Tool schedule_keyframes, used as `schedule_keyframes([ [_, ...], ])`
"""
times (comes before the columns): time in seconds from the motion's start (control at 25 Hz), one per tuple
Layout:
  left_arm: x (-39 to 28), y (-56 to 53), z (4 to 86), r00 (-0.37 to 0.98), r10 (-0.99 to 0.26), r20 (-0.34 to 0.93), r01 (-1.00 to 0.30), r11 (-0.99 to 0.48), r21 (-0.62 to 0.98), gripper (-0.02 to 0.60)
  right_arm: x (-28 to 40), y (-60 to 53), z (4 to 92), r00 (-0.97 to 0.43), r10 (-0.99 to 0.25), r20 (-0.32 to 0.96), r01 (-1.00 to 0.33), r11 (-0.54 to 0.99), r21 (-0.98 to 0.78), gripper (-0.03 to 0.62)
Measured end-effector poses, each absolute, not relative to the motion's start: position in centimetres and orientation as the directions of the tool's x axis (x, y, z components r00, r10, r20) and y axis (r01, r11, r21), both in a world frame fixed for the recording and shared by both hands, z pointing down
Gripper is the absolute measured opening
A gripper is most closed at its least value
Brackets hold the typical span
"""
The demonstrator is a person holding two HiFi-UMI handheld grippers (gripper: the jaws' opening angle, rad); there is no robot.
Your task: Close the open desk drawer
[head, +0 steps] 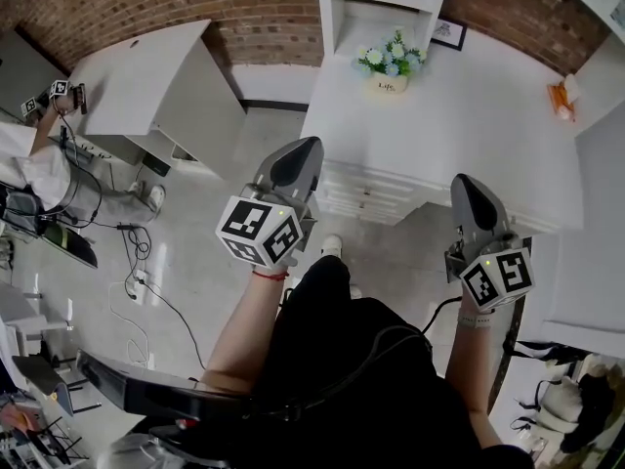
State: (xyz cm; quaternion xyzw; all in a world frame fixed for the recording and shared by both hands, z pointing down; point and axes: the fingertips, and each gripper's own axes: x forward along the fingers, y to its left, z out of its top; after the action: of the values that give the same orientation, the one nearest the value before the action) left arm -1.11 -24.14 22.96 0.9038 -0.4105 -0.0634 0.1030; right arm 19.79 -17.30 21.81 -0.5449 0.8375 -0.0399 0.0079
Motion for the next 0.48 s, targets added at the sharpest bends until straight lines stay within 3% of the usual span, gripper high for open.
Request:
schedule_keyframes([
  [0.48, -0.1, -24.3, 22.4, 0.670, -0.742, -0.014, -0.720, -0.655, 0.231, -0.002, 19.5, -16.9, 20.6, -0.408, -0.913, 0.005, -0.910, 0.407, -0.079, 0.000],
])
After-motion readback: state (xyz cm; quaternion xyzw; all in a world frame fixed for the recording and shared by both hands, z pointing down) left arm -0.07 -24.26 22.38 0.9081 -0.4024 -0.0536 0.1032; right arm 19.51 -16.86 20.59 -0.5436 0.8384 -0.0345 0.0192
